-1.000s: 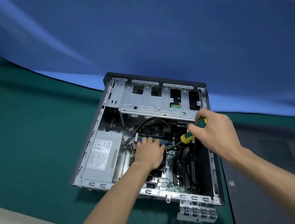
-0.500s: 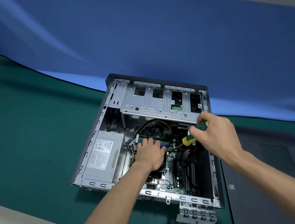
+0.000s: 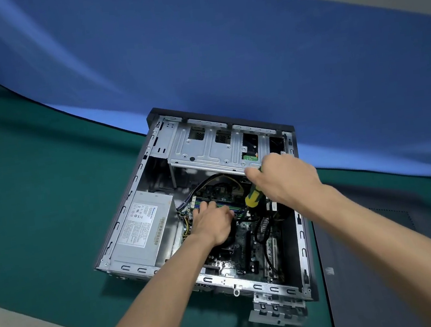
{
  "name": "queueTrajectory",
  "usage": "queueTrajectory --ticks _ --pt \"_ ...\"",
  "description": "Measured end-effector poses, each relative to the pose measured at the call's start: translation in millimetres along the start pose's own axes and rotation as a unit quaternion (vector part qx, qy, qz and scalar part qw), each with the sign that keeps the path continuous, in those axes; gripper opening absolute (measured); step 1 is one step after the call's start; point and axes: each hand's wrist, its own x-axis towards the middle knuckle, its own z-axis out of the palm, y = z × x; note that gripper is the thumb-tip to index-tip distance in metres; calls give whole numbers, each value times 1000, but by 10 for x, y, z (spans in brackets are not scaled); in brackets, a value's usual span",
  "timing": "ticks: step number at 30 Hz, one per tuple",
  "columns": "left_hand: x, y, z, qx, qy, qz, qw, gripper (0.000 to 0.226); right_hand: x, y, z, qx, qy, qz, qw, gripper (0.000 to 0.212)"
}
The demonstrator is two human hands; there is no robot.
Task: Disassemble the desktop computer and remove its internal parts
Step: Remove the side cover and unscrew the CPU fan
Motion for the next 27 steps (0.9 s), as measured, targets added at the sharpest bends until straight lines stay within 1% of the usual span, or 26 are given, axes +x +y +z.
queueTrajectory --ticks 2,3,4,5,8,11,12,13,16,17,19,20,21,22,24,25,26,27 --pt "-5 -2 -6 0 -1 -2 1000 39 26 4 -44 36 -58 -31 997 25" --pt "-8 -1 -7 -1 -2 -3 1000 39 33 5 -71 46 -82 -34 995 23" --pt "-11 0 -5 -1 -2 -4 1000 38 32 5 -83 47 -93 -33 994 26" --pt "-10 2 -1 -3 -3 -5 1000 38 28 3 -78 38 -88 -28 995 29" --pt "-9 -1 10 -9 -6 -7 1000 40 -4 -19 -66 -11 -39 -11 999 38" --pt "1 -4 18 -4 -2 -7 1000 39 2 4 -59 46 -75 -52 995 23" --pt "3 -4 21 -4 1 -7 1000 39 1 13 -64 58 -84 -57 993 23" --pt "4 -4 26 -6 1 -8 1000 39 -5 21 -64 52 -80 -55 994 27" --pt "11 -17 42 -12 1 -8 1000 39 -46 41 -62 -26 -16 -26 999 40" --pt "11 -17 42 -11 2 -8 1000 39 -50 55 -51 -23 -15 -37 999 37" --pt "14 -15 43 -9 5 -9 1000 39 -51 81 -35 39 -49 -78 995 20" --pt "14 -14 43 -7 7 -11 1000 38 -57 78 -38 67 -68 -88 992 17" --pt "12 -12 42 -6 7 -11 1000 38 -67 69 -34 82 -74 -86 990 20" --pt "9 -11 42 -8 4 -12 1000 38 -75 59 -20 82 -63 -73 992 27" --pt "10 -13 44 -14 2 -13 1000 38 -92 41 -5 22 -1 -30 999 40" --pt "8 -13 42 -13 4 -12 1000 38 -89 46 4 3 18 -24 1000 40" --pt "4 -12 39 -11 6 -10 1000 39 -82 57 13 13 16 -33 999 34" --pt "2 -11 36 -9 8 -10 1000 39 -73 67 19 48 -3 -52 998 26"
